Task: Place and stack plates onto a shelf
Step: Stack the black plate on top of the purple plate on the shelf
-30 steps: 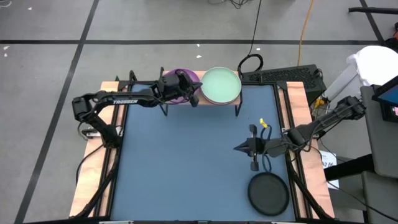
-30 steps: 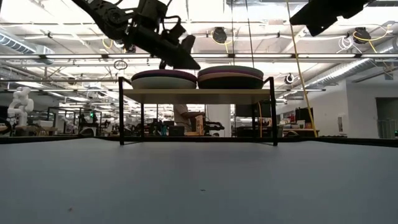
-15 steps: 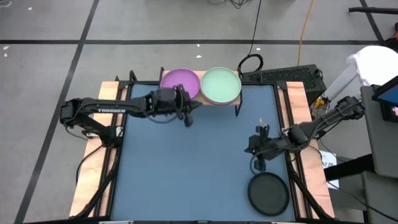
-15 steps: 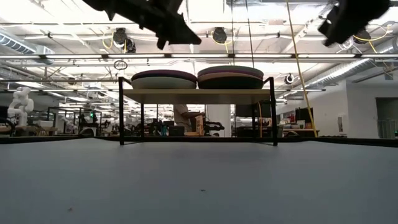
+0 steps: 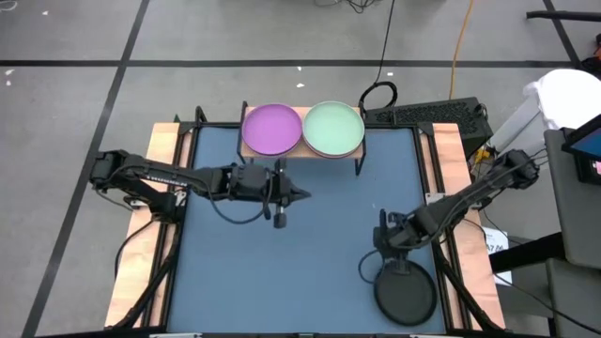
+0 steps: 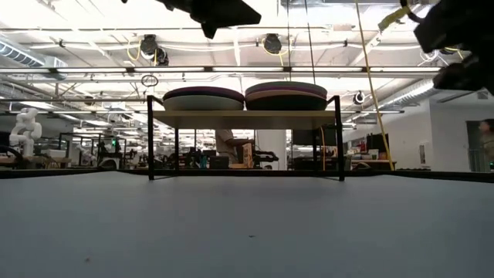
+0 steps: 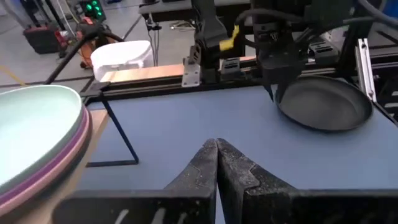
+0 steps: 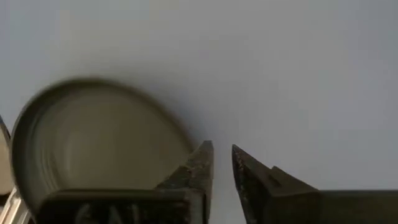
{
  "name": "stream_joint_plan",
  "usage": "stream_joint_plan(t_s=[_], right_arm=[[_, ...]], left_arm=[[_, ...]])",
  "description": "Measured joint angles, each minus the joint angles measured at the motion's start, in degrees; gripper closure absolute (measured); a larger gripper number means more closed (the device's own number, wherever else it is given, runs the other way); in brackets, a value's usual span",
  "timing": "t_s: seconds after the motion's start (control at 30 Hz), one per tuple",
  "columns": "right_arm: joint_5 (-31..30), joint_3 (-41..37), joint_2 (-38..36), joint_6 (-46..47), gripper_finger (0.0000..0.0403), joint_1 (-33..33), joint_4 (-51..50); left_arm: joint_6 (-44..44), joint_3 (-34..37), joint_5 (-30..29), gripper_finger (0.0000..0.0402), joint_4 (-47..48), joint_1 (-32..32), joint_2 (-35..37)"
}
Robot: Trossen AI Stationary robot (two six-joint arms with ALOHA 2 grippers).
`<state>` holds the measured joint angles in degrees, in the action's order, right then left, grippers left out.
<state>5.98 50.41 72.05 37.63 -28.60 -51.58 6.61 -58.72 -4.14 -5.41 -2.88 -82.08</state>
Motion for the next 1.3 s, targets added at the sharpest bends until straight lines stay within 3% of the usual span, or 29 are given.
stream_joint_plan(t_s=[0.33,0.6,0.8,1.07,1.3], right_arm=[[1.81,-4.93,2.78,0.72,0.0286,-6.11,2.10],[4.72,-10.64,2.78,2.49,0.0271,-6.39,7.79],[6.42,-15.61,2.68,3.65,0.0293,-6.38,15.46],[10.80,-16.81,1.50,5.97,0.0388,-5.99,15.79],[10.44,-16.87,-3.79,13.51,0.0399,-3.99,15.71]], left_arm=[[-0.28,0.00,0.00,0.0398,2.63,-0.65,0.00],[-0.75,0.00,0.00,0.0398,3.17,-0.65,0.00],[-0.90,0.00,0.00,0.0398,3.15,-0.65,0.00],[-1.12,0.00,0.00,0.0398,2.36,-0.63,-0.02],[-2.48,0.00,-0.02,0.0398,1.82,-0.63,-0.02]])
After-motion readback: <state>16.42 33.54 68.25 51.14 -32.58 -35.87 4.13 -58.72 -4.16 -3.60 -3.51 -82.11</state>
